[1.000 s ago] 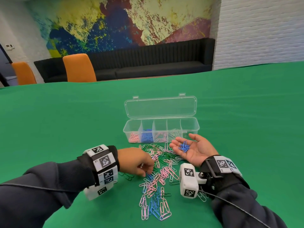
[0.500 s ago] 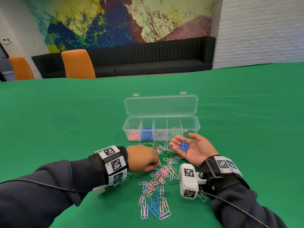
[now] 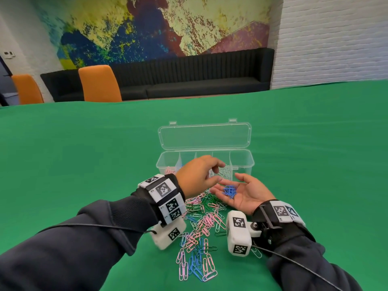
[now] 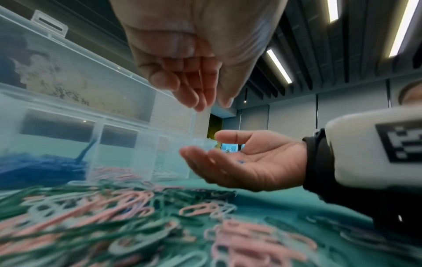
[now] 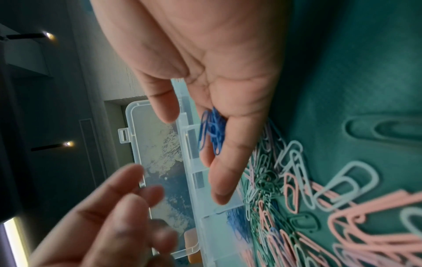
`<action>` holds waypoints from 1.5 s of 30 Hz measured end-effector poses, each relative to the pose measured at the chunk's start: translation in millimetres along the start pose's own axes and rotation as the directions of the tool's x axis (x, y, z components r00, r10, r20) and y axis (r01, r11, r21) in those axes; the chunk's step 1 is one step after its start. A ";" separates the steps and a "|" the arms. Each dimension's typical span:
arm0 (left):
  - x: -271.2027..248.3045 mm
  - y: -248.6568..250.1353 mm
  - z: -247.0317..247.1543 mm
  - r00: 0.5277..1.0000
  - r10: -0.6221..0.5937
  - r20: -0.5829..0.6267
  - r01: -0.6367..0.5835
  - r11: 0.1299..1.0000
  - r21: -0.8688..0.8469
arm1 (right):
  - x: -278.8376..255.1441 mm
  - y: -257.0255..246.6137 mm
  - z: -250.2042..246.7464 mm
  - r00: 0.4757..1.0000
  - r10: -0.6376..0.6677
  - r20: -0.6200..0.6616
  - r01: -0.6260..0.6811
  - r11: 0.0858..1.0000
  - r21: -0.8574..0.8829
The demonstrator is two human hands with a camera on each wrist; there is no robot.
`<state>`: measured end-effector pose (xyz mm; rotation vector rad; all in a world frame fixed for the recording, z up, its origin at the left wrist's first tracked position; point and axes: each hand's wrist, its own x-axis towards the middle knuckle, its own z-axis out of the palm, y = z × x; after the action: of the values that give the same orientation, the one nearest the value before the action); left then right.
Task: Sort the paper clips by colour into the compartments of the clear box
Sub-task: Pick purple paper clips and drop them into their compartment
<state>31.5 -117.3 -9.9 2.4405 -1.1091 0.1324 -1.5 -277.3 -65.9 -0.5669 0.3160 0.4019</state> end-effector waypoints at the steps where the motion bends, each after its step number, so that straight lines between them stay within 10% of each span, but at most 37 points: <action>1: -1.8 -2.8 1.6 1.000 -0.007 0.025 0.006 0.999 0.032 | -0.3 -1.1 -0.7 1.000 -0.006 -0.005 0.006 1.000 0.009; 9: -19.5 -34.1 -4.4 0.865 -0.156 0.477 -0.028 0.934 0.357 | -1.5 -6.1 -4.7 0.992 -0.114 -0.059 0.118 0.990 0.080; 15: -33.8 -43.7 -12.7 0.786 -0.240 0.570 -0.025 0.908 0.417 | -4.5 -6.9 -2.6 0.982 -0.170 -0.085 0.177 0.981 0.083; 21: -17.5 -36.6 -12.1 0.864 -0.212 0.457 0.002 0.908 0.418 | -3.6 -6.3 -3.7 0.979 -0.183 -0.093 0.189 0.980 0.063; 34: 3.0 -32.3 3.8 0.846 -0.220 0.486 0.089 0.956 0.278 | -2.4 -8.9 -6.0 0.974 -0.202 -0.101 0.207 0.978 0.033; 40: 13.9 -11.8 -8.4 0.983 -0.130 0.133 0.137 0.990 -0.046 | -2.8 -6.7 -1.8 0.989 -0.115 -0.092 0.113 0.993 -0.033; 45: 23.7 -7.1 -12.5 0.986 -0.169 -0.016 0.165 0.975 -0.150 | -1.5 -5.6 -1.7 0.996 -0.062 -0.062 0.062 0.998 -0.005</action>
<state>53.8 -124.1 5.0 2.3781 -0.8648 0.0303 -0.6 -283.0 -64.1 -0.5915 0.3570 0.3256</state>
